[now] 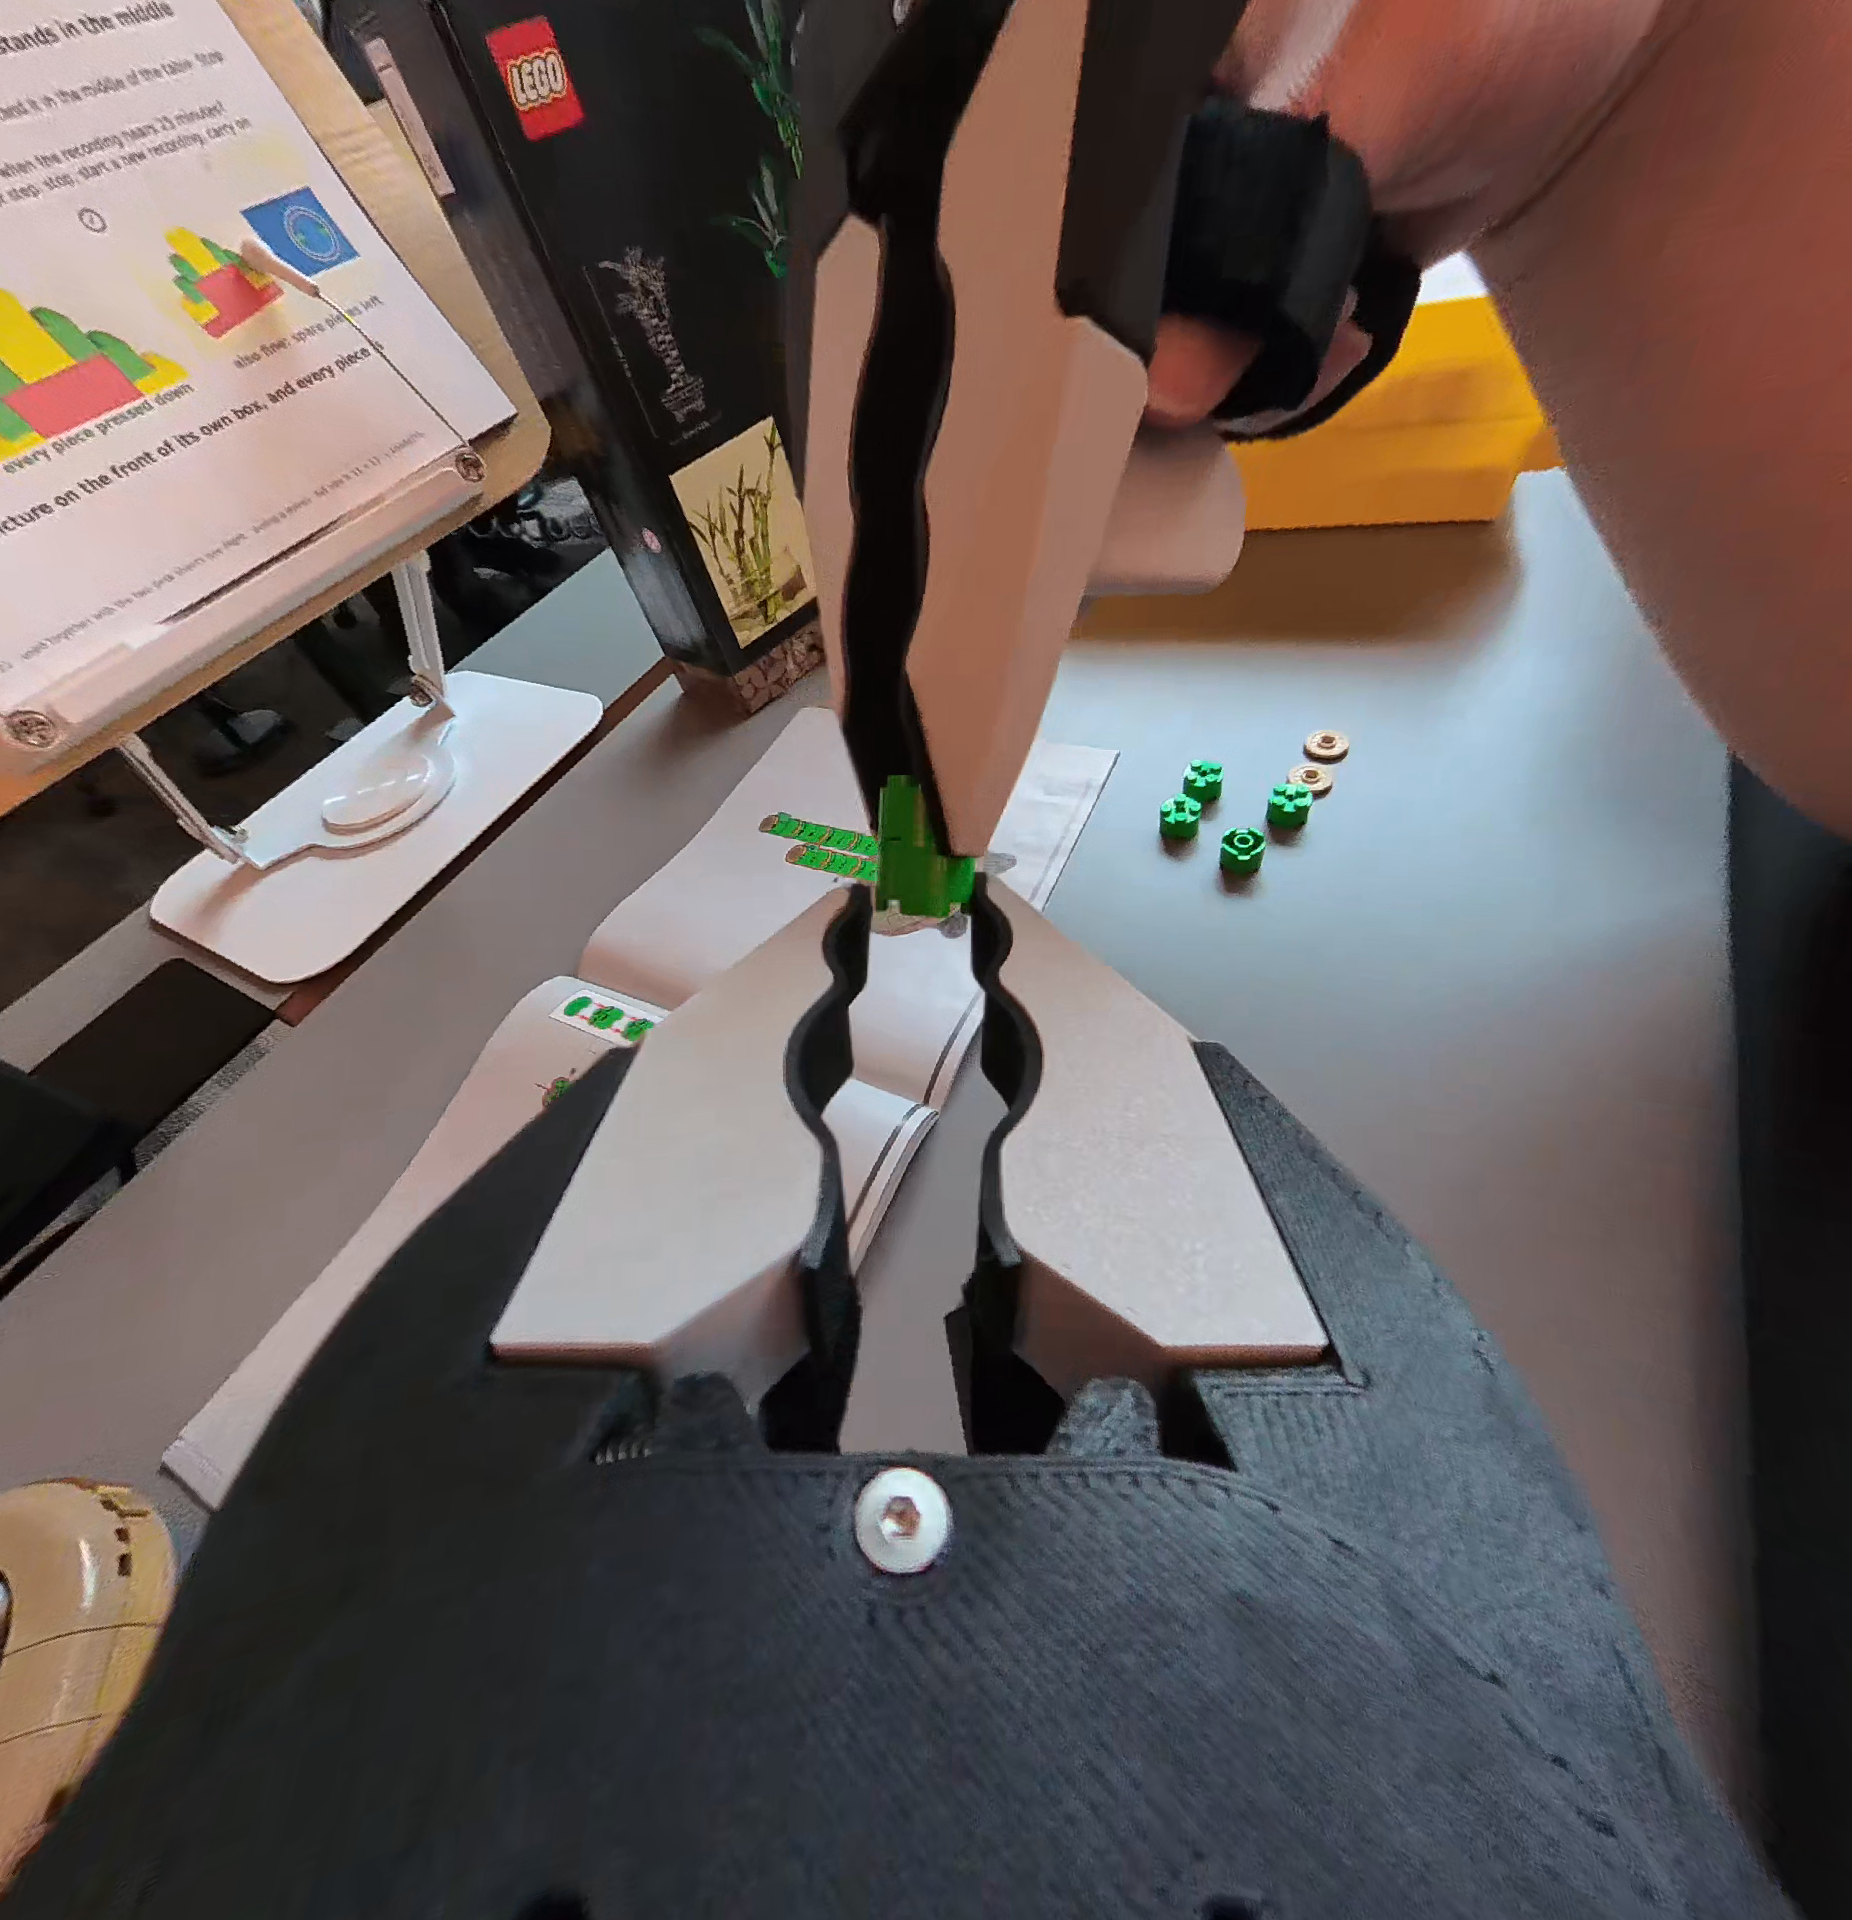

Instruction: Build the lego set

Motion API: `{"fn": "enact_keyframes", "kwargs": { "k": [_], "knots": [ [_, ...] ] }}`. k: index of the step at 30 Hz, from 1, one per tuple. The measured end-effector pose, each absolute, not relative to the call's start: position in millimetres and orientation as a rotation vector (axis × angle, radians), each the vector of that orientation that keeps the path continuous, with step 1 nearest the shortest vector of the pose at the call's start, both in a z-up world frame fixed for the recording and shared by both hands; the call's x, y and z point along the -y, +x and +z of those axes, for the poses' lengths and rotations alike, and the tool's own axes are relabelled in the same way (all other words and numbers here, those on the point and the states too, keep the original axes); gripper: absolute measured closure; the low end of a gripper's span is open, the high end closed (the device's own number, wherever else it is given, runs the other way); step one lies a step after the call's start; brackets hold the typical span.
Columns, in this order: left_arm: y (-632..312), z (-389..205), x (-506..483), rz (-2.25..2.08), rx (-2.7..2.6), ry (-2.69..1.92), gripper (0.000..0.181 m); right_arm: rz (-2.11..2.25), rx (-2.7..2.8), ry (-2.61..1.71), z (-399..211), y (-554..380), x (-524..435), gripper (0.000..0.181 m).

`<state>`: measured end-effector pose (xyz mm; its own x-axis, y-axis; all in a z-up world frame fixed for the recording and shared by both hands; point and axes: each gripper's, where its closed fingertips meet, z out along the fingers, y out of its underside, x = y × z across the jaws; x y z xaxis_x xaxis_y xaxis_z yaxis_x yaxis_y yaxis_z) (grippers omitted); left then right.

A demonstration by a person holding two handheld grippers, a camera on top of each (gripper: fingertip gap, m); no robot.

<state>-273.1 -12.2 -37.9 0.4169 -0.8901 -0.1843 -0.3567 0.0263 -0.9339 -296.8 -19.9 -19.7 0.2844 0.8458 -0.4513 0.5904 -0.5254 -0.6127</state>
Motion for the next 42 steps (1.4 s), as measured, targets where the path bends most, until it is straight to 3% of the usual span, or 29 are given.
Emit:
{"fn": "enact_keyframes", "kwargs": {
  "k": [13,18,23,31,42],
  "knots": [
    [-278,-36,6,-0.468,-1.14,-1.526,0.166,1.155,1.251,-2.249,-26,-301,12,0.166],
    [-298,-20,-4,-0.536,-1.013,-1.553,0.166,1.02,1.2,-2.078,-5,-293,-14,0.135],
    [-342,0,-24,-0.625,-0.78,-1.559,0.167,0.747,1.133,-1.703,34,-269,-43,0.135],
    [-355,2,-31,-0.752,-0.692,-1.561,0.167,0.536,1.597,-1.828,-125,-282,12,0.155],
    [-342,-5,-26,-0.746,-0.757,-1.587,0.167,0.585,1.62,-1.922,-171,-293,27,0.155]
  ]
}}
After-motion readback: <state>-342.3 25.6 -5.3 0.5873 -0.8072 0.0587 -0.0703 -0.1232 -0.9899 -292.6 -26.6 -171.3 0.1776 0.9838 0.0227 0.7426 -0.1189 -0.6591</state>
